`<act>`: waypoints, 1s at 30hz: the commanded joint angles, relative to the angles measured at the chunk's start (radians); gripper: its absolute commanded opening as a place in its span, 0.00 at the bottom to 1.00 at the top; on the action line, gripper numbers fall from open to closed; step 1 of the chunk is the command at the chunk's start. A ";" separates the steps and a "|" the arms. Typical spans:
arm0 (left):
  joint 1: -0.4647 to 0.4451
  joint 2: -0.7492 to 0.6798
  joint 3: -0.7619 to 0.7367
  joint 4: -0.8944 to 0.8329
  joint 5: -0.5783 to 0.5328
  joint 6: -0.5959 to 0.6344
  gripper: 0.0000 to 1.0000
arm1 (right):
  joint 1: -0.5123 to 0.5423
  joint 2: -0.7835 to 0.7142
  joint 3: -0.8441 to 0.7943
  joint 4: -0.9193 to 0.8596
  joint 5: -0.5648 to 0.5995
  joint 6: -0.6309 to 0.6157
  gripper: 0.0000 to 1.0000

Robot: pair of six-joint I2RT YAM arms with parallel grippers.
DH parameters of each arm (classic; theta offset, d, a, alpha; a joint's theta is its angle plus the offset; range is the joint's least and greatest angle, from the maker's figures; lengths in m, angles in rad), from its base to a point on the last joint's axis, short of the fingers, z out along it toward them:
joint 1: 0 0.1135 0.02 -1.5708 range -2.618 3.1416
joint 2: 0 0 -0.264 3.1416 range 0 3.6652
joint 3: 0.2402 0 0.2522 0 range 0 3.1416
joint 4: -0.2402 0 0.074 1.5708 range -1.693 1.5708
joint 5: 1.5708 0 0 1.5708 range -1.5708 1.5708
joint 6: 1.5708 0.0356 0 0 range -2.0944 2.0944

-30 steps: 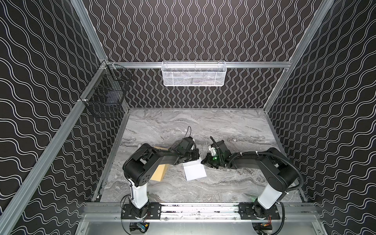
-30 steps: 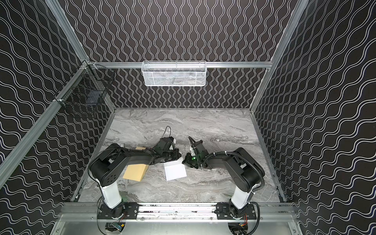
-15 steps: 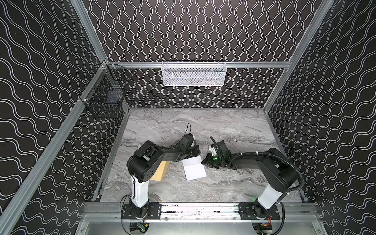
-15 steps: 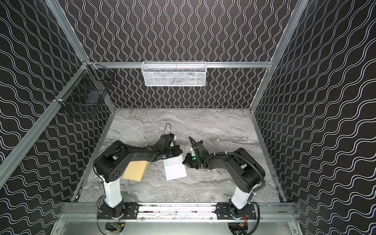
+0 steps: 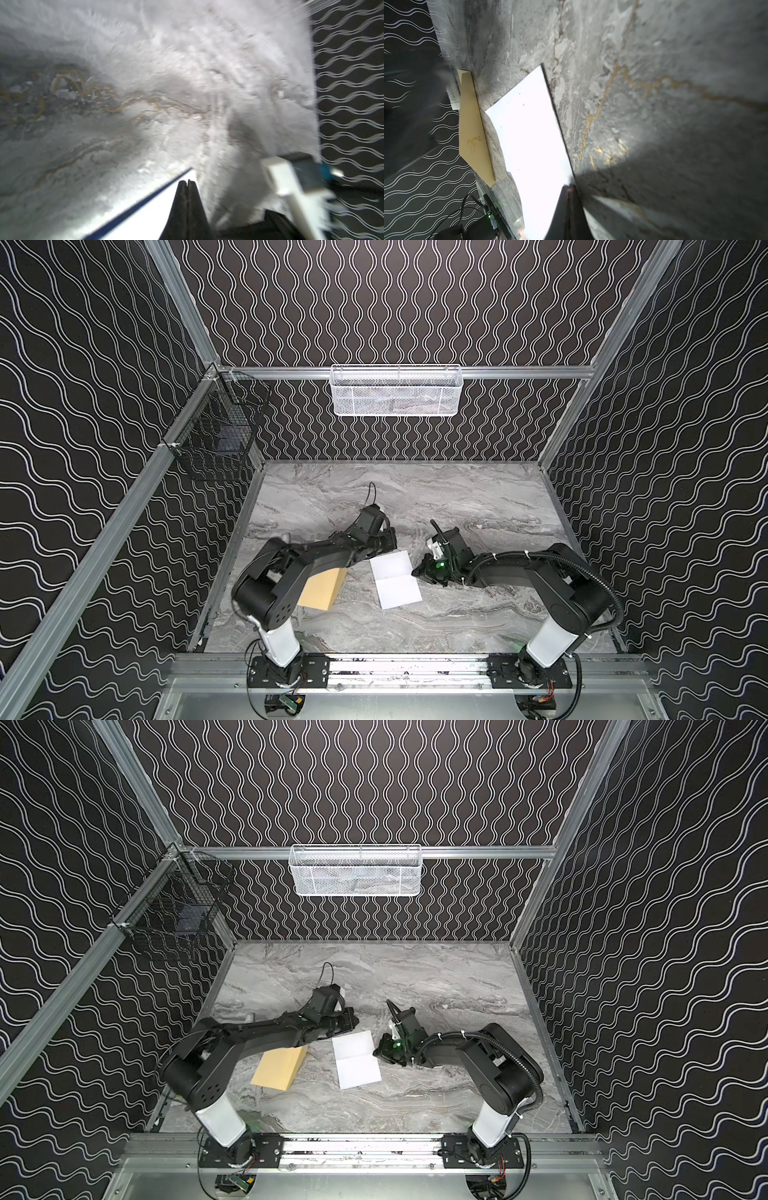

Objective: Place the letter into the envelope and seal it

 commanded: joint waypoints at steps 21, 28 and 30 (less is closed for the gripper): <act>-0.143 0.074 -0.074 0.075 0.070 -0.051 0.00 | 0.001 0.002 -0.032 -0.084 0.038 0.013 0.00; -0.158 0.093 -0.081 0.089 0.065 -0.059 0.00 | 0.001 -0.003 -0.033 -0.092 0.041 0.008 0.00; -0.158 0.101 -0.090 0.091 0.059 -0.063 0.00 | 0.001 -0.002 -0.032 -0.095 0.040 0.005 0.00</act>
